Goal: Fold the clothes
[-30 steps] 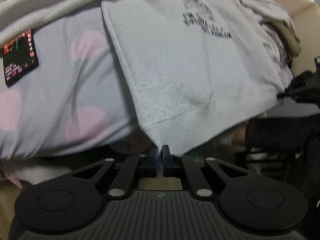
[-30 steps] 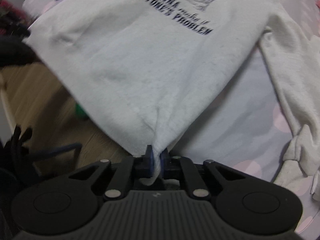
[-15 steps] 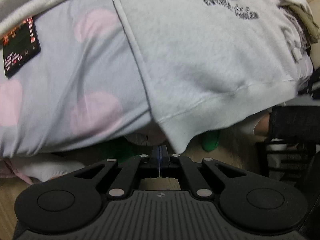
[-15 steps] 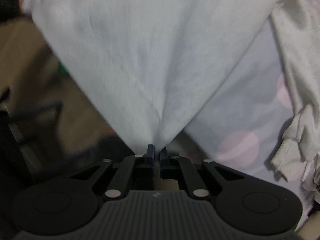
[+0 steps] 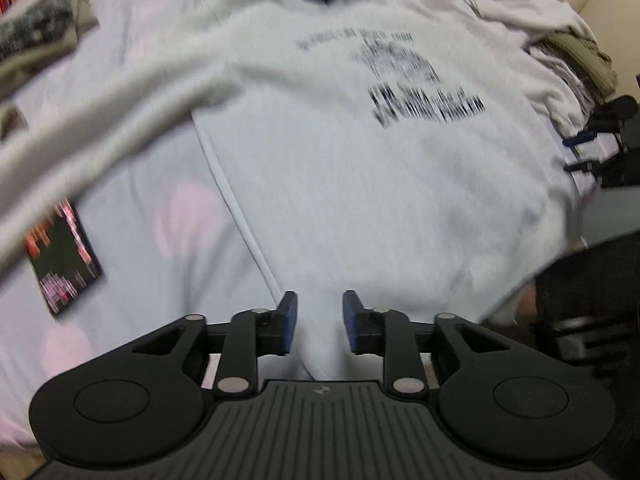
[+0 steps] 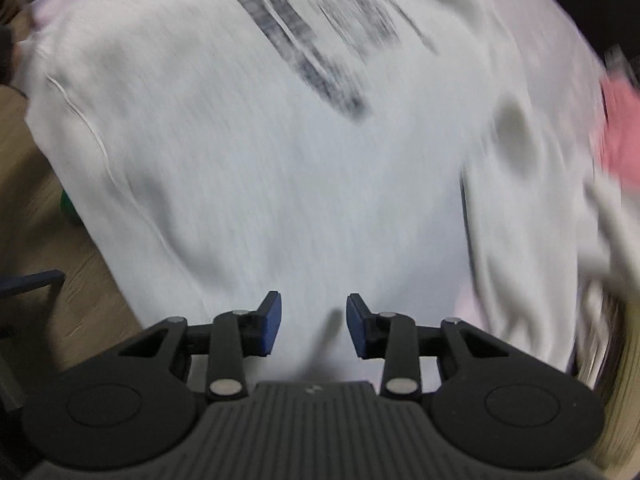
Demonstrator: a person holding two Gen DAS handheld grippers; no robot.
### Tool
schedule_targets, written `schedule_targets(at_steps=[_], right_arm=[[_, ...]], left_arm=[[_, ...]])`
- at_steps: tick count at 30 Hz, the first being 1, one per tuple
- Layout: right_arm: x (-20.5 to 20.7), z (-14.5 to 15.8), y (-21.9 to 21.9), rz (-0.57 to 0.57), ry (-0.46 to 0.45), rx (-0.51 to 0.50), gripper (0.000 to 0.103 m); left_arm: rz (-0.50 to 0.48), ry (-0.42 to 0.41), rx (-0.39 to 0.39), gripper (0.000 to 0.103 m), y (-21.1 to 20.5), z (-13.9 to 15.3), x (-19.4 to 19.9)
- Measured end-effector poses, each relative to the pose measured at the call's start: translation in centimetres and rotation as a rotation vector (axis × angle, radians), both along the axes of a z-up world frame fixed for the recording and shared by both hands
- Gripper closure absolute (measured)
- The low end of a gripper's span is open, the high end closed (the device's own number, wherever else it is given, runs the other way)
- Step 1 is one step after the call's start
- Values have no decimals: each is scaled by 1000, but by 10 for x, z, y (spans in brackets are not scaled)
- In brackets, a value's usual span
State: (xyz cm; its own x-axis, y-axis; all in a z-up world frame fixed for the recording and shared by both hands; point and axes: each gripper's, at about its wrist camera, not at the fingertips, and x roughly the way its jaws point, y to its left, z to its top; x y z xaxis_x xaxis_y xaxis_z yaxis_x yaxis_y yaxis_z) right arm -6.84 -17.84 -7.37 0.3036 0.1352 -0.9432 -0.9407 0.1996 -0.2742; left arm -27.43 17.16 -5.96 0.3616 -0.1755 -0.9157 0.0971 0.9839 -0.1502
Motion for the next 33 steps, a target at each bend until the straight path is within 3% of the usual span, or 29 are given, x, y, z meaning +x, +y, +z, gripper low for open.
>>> schedule_targets(at_steps=[3, 7, 10, 13, 16, 20, 26, 33], right_arm=[[-13, -1, 42, 104, -25, 32, 59], [-34, 6, 98, 225, -66, 65, 56], [-48, 14, 133, 298, -75, 93, 51], [-54, 20, 155, 334, -58, 110, 50], [-55, 19, 167, 345, -43, 108, 50], [-49, 7, 177, 332, -26, 88, 50], [-49, 3, 175, 307, -8, 65, 50], [-48, -2, 174, 296, 21, 46, 50]], left_arm=[[47, -25, 0, 65, 16, 5, 22], [133, -80, -23, 65, 55, 14, 42], [219, -144, 43, 62, 99, 25, 40], [358, -188, 98, 60, 156, 28, 23], [579, -257, 137, 60, 220, 29, -12], [757, -366, 127, 60, 285, 28, -62], [846, -330, 194, 60, 320, 16, -80], [822, -225, 234, 60, 328, -21, -65]])
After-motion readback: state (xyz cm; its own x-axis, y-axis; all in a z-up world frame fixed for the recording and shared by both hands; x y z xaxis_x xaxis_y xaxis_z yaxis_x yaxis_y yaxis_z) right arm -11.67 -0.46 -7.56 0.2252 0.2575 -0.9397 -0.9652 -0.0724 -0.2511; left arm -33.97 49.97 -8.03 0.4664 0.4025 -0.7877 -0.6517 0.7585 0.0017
